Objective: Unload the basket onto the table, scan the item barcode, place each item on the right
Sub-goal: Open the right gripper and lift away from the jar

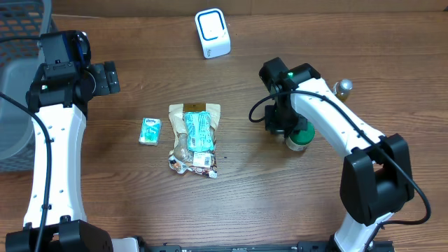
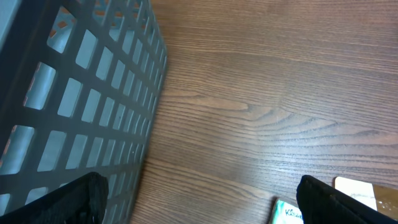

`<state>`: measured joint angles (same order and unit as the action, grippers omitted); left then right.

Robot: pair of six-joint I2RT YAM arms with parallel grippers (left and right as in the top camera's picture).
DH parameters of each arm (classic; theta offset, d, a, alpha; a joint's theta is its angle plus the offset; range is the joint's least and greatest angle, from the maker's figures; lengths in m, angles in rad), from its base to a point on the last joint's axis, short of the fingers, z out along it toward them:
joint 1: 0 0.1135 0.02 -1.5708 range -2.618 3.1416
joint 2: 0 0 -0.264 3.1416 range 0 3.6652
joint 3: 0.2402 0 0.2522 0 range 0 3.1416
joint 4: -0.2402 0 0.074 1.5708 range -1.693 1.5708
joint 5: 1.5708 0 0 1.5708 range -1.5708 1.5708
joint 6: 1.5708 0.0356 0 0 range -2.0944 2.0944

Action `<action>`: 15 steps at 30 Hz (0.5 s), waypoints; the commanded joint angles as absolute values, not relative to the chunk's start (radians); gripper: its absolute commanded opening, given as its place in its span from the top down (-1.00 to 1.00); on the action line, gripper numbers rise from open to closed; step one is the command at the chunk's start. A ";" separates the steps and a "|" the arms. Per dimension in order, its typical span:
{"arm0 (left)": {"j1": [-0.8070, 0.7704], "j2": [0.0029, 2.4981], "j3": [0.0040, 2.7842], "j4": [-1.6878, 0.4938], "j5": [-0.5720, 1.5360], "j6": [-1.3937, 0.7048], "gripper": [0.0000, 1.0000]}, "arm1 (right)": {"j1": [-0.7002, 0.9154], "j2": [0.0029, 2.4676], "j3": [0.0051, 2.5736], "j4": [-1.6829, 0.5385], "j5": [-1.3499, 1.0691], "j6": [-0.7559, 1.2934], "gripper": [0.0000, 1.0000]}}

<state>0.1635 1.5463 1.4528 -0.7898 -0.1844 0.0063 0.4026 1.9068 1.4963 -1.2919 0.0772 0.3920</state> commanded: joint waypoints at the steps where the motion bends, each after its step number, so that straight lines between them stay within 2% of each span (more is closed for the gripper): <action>1: 0.157 1.533 1.468 -0.789 -0.183 -0.004 -0.99 | 0.362 1.909 1.492 -1.315 0.142 0.394 0.47; 15: 0.157 1.533 1.468 -0.789 -0.183 -0.004 -0.99 | 0.199 1.909 1.492 -1.417 0.184 0.393 0.49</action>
